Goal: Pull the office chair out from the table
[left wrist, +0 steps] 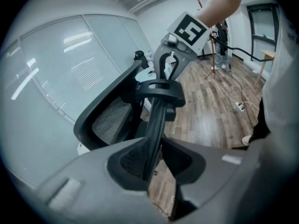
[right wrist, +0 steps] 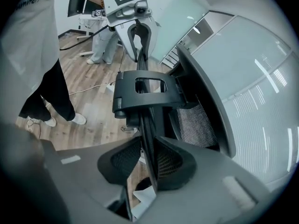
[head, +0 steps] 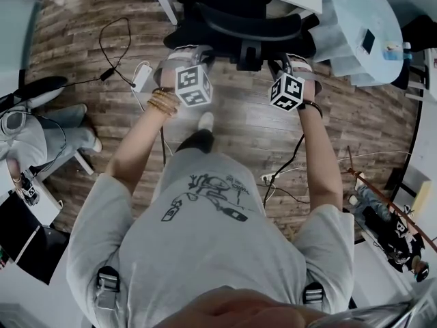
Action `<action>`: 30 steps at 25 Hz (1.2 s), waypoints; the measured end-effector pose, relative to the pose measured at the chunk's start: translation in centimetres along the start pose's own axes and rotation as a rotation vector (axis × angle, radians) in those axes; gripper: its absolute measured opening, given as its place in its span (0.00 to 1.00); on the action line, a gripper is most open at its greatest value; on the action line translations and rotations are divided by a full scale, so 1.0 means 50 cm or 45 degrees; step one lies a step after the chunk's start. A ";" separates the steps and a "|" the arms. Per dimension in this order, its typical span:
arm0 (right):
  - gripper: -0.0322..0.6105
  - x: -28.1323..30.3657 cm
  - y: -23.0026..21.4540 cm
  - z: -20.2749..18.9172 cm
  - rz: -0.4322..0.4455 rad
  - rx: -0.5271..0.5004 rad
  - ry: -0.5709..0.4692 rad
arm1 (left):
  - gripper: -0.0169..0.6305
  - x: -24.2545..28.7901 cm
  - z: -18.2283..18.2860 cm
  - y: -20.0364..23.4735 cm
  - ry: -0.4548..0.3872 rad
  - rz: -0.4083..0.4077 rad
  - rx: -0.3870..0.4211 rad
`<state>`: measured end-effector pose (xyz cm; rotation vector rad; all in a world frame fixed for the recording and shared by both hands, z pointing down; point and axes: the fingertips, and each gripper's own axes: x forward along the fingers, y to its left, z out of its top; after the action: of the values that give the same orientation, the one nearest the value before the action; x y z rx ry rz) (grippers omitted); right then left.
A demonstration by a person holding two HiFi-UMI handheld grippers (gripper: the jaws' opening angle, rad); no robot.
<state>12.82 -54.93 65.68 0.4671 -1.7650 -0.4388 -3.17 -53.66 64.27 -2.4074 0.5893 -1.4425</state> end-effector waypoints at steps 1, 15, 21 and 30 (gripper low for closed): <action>0.20 -0.004 0.009 0.007 -0.002 0.005 -0.004 | 0.16 -0.005 -0.006 -0.005 0.004 -0.001 -0.007; 0.20 -0.061 0.115 0.058 0.016 0.068 -0.018 | 0.17 -0.071 -0.044 -0.089 0.042 -0.034 -0.036; 0.20 -0.087 0.152 0.048 0.023 0.071 0.001 | 0.17 -0.088 -0.033 -0.128 0.029 -0.037 -0.045; 0.20 -0.143 0.230 0.028 0.021 0.093 -0.006 | 0.17 -0.120 -0.013 -0.222 0.063 -0.065 -0.015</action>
<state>12.12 -41.32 65.50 0.5033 -1.7926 -0.3647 -4.04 -41.05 64.71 -2.4186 0.5530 -1.5277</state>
